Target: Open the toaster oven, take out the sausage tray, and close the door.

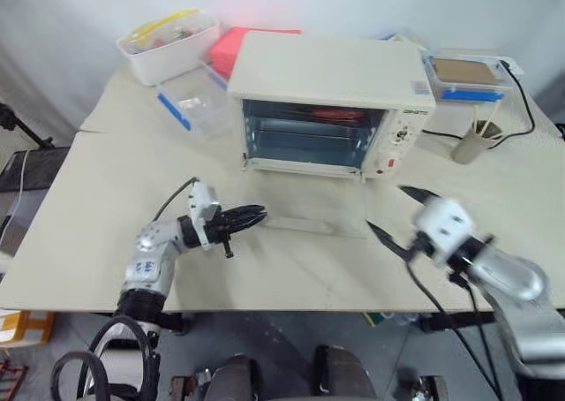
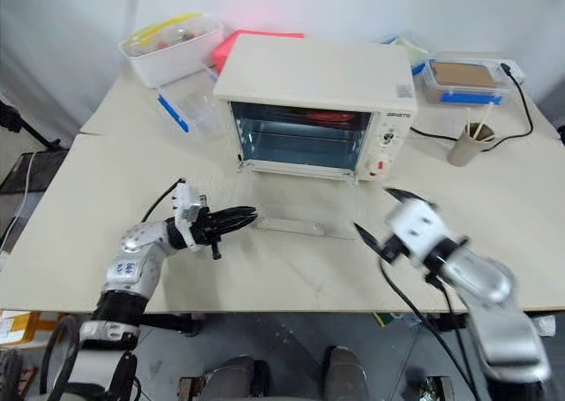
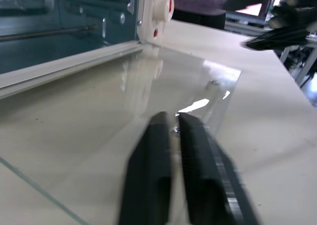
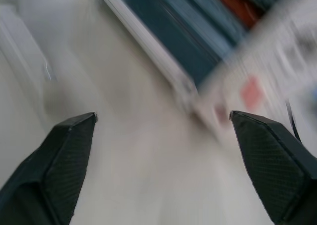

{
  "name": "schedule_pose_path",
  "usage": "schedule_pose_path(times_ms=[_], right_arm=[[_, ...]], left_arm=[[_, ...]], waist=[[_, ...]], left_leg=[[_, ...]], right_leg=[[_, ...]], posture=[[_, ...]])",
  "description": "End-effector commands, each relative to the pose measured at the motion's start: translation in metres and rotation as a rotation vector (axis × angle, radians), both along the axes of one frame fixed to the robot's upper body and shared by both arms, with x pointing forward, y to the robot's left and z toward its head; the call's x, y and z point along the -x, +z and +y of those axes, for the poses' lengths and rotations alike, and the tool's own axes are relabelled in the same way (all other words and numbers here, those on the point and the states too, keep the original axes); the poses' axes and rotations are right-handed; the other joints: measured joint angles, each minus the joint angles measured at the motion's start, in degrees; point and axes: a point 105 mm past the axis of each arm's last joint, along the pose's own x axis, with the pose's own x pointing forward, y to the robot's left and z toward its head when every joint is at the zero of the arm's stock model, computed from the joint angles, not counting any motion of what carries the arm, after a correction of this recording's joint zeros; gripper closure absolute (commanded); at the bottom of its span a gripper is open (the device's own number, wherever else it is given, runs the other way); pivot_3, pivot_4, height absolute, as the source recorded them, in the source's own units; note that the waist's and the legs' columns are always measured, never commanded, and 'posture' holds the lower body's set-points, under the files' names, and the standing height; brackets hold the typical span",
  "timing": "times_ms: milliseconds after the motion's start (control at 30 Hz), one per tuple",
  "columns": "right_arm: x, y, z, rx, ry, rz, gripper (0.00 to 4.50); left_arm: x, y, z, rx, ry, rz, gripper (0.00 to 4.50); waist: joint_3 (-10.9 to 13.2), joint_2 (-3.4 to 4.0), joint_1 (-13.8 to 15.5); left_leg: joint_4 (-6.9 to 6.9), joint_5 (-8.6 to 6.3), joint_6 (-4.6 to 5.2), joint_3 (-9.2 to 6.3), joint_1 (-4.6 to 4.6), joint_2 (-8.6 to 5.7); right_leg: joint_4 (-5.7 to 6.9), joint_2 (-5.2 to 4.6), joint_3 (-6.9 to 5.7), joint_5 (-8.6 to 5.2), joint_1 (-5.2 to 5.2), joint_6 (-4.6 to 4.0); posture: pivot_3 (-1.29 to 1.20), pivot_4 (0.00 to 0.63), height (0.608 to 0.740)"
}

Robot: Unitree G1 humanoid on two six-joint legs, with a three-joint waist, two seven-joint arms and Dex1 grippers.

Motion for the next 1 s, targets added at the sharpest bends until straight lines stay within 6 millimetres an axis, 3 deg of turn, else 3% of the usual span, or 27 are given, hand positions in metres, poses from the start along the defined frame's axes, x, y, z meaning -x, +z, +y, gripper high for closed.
schedule_pose_path(times_ms=[33, 167, 333, 533, 667, 767, 1000], right_arm=[[-0.029, 0.007, 0.031, 0.083, 0.01, -0.114, 0.0], [-0.072, 0.03, 0.064, 0.133, -0.014, -0.28, 0.0], [-0.114, 0.038, 0.087, 0.288, -0.075, -0.407, 0.0], [-0.145, 0.048, 0.099, 0.365, -0.14, -0.47, 0.0], [-0.152, 0.053, 0.108, 0.404, -0.137, -0.515, 0.0], [-0.154, 0.06, 0.118, 0.437, -0.132, -0.564, 0.6], [-0.155, 0.06, 0.121, 0.457, -0.125, -0.604, 2.93]], left_arm=[[0.015, 0.018, 0.009, 0.023, 0.003, -0.031, 2.69], [0.031, 0.022, 0.016, 0.012, 0.046, -0.04, 1.43], [0.037, 0.021, 0.023, 0.03, 0.137, -0.037, 0.05], [0.041, 0.021, 0.021, 0.07, 0.163, -0.024, 0.05], [0.042, 0.021, 0.02, 0.072, 0.158, -0.022, 0.05], [0.041, 0.022, 0.017, 0.074, 0.146, -0.021, 0.0], [0.034, 0.029, 0.009, 0.086, 0.114, -0.037, 0.0]], waist=[[0.01, -0.02, -0.07], [0.02, -0.01, -0.74], [0.02, 0.0, -1.2], [0.03, 0.01, -1.76], [0.03, 0.02, -2.44], [0.04, 0.03, -2.95], [0.04, 0.04, -2.84]], left_leg=[[0.0, 0.0, 0.0, -0.01, -0.01, 0.03], [0.0, 0.0, 0.01, -0.03, -0.11, -0.05], [0.0, 0.0, 0.01, -0.26, -0.18, -0.08], [-0.04, 0.02, -0.02, -0.27, -0.19, -0.04], [-0.07, 0.03, -0.04, -0.29, -0.19, -0.03], [-0.09, 0.04, -0.05, -0.29, -0.18, -0.03], [-0.12, 0.05, -0.07, -0.33, -0.19, -0.02]], right_leg=[[0.0, 0.02, -0.02, 0.0, -0.01, -0.01], [-0.01, -0.07, -0.02, 0.0, -0.04, 0.0], [0.04, -0.11, -0.19, 0.0, -0.02, 0.0], [0.04, -0.09, -0.24, -0.01, -0.02, -0.02], [0.04, -0.08, -0.25, -0.01, -0.02, -0.03], [0.04, -0.08, -0.25, -0.02, -0.02, -0.03], [0.05, -0.08, -0.26, -0.03, -0.01, -0.06]], posture=[[0.0, 0.15, 0.74], [0.0, 0.15, 0.74], [0.0, 0.15, 0.74], [0.0, 0.15, 0.74], [0.0, 0.15, 0.74], [0.0, 0.15, 0.74], [0.0, 0.15, 0.74]])
